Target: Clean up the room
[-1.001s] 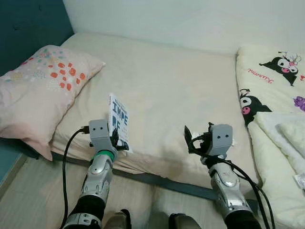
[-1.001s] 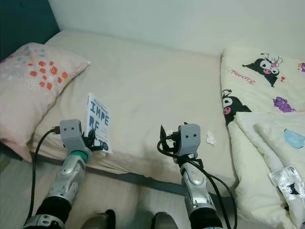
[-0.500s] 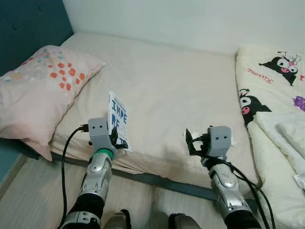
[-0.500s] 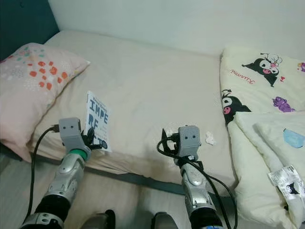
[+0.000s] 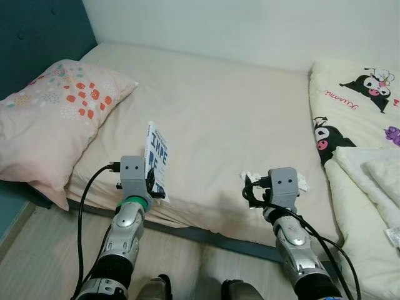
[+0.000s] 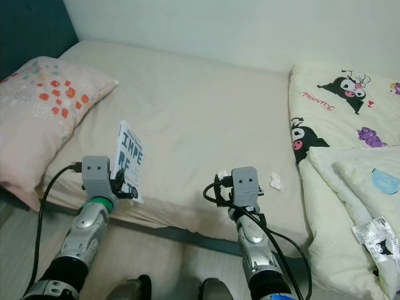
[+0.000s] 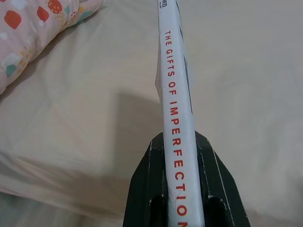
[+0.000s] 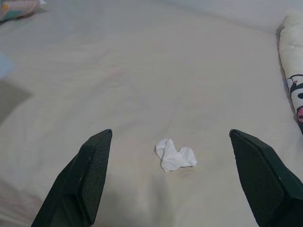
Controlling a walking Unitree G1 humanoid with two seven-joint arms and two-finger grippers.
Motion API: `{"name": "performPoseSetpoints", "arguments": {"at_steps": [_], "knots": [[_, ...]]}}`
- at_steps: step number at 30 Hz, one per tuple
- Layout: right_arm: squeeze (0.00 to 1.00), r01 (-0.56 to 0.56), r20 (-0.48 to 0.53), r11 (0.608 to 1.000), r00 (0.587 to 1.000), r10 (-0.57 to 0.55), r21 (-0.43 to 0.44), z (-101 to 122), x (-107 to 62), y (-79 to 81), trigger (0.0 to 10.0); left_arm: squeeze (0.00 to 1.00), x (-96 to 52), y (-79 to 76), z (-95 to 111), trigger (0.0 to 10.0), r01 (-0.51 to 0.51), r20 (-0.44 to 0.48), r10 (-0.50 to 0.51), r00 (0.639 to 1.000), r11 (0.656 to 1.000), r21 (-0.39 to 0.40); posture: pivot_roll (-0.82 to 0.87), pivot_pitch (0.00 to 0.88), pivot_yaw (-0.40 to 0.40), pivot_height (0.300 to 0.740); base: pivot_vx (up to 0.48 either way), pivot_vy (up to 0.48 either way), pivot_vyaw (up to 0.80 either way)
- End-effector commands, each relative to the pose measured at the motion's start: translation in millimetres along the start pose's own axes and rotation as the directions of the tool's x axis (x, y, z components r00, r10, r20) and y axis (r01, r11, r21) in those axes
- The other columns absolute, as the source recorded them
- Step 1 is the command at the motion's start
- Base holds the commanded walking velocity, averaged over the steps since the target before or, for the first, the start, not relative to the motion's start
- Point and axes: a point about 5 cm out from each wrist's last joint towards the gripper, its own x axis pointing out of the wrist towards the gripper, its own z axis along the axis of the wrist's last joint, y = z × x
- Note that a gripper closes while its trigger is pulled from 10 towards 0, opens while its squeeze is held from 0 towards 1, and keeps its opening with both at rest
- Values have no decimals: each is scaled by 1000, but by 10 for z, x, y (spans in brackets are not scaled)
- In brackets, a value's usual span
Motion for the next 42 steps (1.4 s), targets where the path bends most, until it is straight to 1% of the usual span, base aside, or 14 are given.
{"name": "performPoseSetpoints", "arguments": {"at_steps": [1,14,26,42], "knots": [[0,5,-22,1000,1000,-5,-10,-64,-42,-29,10000,0,-12,-1,-19,10000,6,5,-6,1000,1000,13,-27,65,41,740,0,0,0],[0,8,-24,1000,1000,-8,-7,-63,-27,-33,10000,0,-2,-8,-4,10000,12,9,-12,1000,1000,20,-27,64,45,740,0,0,0],[0,18,-21,1000,1000,-18,-7,-68,-44,-75,10000,0,2,-31,-5,10000,22,12,-22,1000,1000,20,-33,66,45,740,0,0,0],[0,9,-21,1000,1000,-9,-4,-67,-43,-62,10000,0,-15,-38,-5,10000,26,23,-27,999,999,19,-29,72,42,740,0,0,0]]}}
